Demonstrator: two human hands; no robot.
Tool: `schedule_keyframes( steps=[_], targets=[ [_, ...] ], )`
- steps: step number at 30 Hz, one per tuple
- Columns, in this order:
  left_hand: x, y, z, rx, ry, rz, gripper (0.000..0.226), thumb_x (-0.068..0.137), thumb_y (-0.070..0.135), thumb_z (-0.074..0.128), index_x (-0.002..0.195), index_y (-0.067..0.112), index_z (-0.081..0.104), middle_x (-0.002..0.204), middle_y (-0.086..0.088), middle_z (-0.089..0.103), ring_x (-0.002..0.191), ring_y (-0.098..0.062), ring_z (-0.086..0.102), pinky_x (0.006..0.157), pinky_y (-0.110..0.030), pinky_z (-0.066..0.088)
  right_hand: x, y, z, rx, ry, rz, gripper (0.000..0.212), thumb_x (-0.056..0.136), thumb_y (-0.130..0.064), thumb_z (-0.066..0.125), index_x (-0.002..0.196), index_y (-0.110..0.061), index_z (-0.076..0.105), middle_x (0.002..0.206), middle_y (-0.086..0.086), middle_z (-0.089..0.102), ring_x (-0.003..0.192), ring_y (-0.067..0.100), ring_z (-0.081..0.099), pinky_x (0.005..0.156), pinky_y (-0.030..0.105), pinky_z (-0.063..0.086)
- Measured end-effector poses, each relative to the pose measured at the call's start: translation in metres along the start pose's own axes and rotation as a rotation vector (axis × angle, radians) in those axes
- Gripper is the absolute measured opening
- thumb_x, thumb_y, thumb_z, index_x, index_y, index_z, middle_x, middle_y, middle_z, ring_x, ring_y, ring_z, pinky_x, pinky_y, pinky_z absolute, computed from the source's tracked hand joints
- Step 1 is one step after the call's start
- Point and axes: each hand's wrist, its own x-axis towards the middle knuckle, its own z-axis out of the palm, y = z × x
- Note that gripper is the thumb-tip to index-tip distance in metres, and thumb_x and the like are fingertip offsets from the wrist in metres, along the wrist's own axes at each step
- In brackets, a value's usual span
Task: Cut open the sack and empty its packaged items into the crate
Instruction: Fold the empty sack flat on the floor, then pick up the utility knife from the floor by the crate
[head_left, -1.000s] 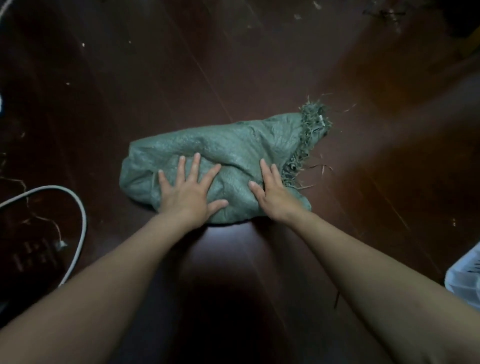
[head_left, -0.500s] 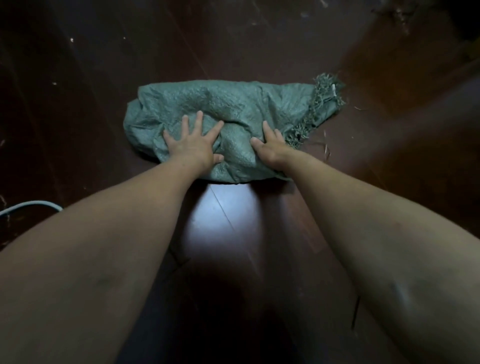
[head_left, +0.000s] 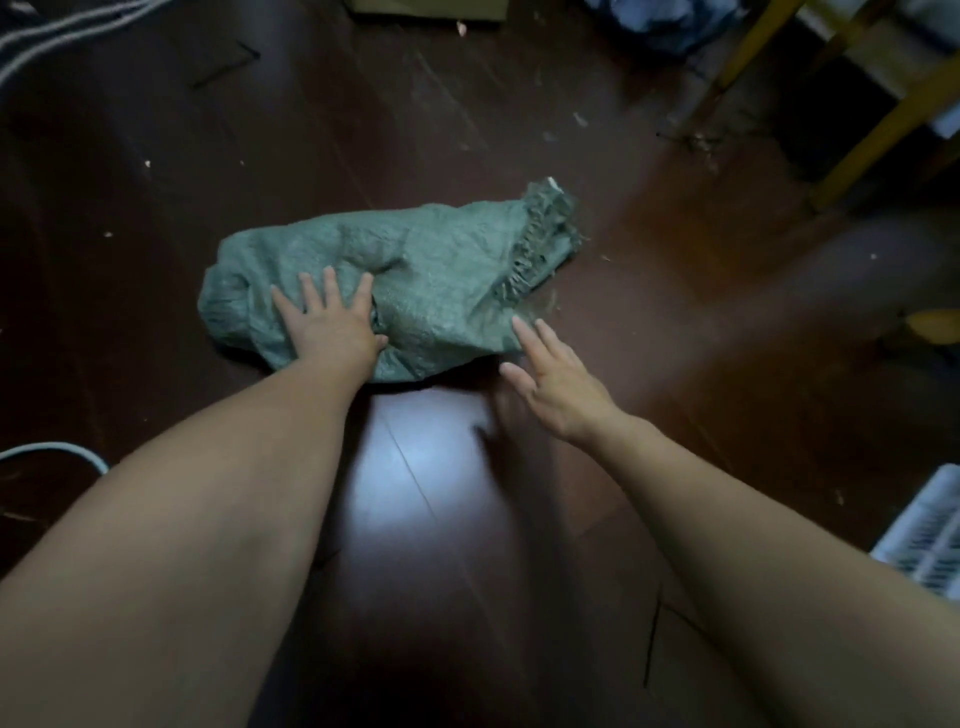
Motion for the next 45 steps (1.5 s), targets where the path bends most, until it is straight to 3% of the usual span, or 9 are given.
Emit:
schedule_keyframes(
  steps=[9, 17, 26, 32, 34, 37, 40, 45],
  targets=[
    [-0.033, -0.002, -0.033, -0.167, 0.190, 0.127, 0.075, 0.092, 0.046, 0.046, 0.149, 0.031, 0.001, 0.160, -0.007, -0.003, 0.147, -0.025, -0.003, 0.116, -0.052, -0.004, -0.010, -0.021, -0.017, -0.006, 0.035, -0.032, 0.061, 0.097, -0.048, 0.032, 0.150, -0.034, 0.005, 0.161, 0.001, 0.000, 0.148, 0.024, 0.003, 0.120, 0.040, 0.010],
    [-0.061, -0.017, -0.046, -0.338, 0.224, 0.072, 0.068, 0.094, 0.040, 0.044, 0.149, 0.030, 0.007, 0.160, -0.006, 0.002, 0.147, -0.025, 0.001, 0.117, -0.048, 0.000, -0.010, -0.061, -0.032, -0.024, 0.044, -0.111, 0.061, 0.098, -0.048, 0.031, 0.150, -0.034, 0.004, 0.161, 0.001, 0.000, 0.148, 0.025, 0.003, 0.119, 0.040, 0.009],
    [-0.083, 0.003, -0.047, -0.365, 0.141, 0.104, 0.068, 0.095, 0.038, 0.045, 0.150, 0.026, 0.006, 0.160, -0.006, 0.001, 0.147, -0.026, 0.001, 0.118, -0.048, 0.001, -0.025, -0.047, -0.041, -0.021, 0.061, -0.084, 0.062, 0.098, -0.047, 0.031, 0.151, -0.030, 0.003, 0.161, 0.005, 0.001, 0.148, 0.024, 0.001, 0.120, 0.038, 0.006],
    [-0.110, 0.032, -0.069, -0.374, 0.067, 0.147, 0.067, 0.094, 0.037, 0.045, 0.150, 0.020, 0.010, 0.160, -0.008, 0.005, 0.147, -0.026, 0.004, 0.118, -0.045, 0.003, -0.061, -0.033, -0.056, 0.078, 0.111, -0.072, 0.061, 0.097, -0.046, 0.035, 0.150, -0.032, 0.009, 0.161, -0.001, 0.002, 0.148, 0.020, 0.004, 0.119, 0.038, 0.013],
    [-0.123, 0.056, -0.081, -0.367, 0.104, 0.196, 0.062, 0.094, 0.035, 0.046, 0.147, 0.015, 0.021, 0.154, -0.012, 0.023, 0.143, -0.029, 0.019, 0.116, -0.044, 0.014, -0.079, -0.020, -0.070, 0.097, 0.186, -0.040, 0.058, 0.097, -0.044, 0.037, 0.149, -0.029, 0.016, 0.161, -0.002, 0.003, 0.147, 0.019, 0.006, 0.117, 0.038, 0.016],
    [-0.146, 0.108, -0.103, -0.368, 0.204, 0.293, 0.042, 0.093, 0.031, 0.047, 0.131, 0.013, 0.044, 0.132, -0.015, 0.050, 0.124, -0.033, 0.045, 0.102, -0.042, 0.034, -0.116, 0.016, -0.096, 0.142, 0.328, 0.056, 0.054, 0.097, -0.041, 0.039, 0.147, -0.023, 0.027, 0.160, -0.001, 0.009, 0.147, 0.019, 0.012, 0.115, 0.035, 0.019],
    [-0.182, 0.172, -0.122, -0.426, 0.245, 0.456, 0.035, 0.094, 0.029, 0.046, 0.126, 0.016, 0.050, 0.124, -0.014, 0.055, 0.117, -0.034, 0.051, 0.095, -0.042, 0.039, -0.171, 0.063, -0.118, 0.202, 0.458, 0.177, 0.053, 0.097, -0.038, 0.041, 0.146, -0.020, 0.031, 0.159, 0.001, 0.017, 0.146, 0.017, 0.016, 0.115, 0.032, 0.019],
    [-0.277, 0.274, -0.145, -0.642, 0.258, 0.819, 0.036, 0.096, 0.028, 0.042, 0.129, 0.017, 0.048, 0.127, -0.009, 0.055, 0.117, -0.029, 0.052, 0.097, -0.041, 0.038, -0.287, 0.129, -0.139, 0.235, 0.690, 0.346, 0.051, 0.098, -0.031, 0.043, 0.145, -0.015, 0.032, 0.154, 0.006, 0.030, 0.144, 0.016, 0.023, 0.114, 0.026, 0.018]
  ],
)
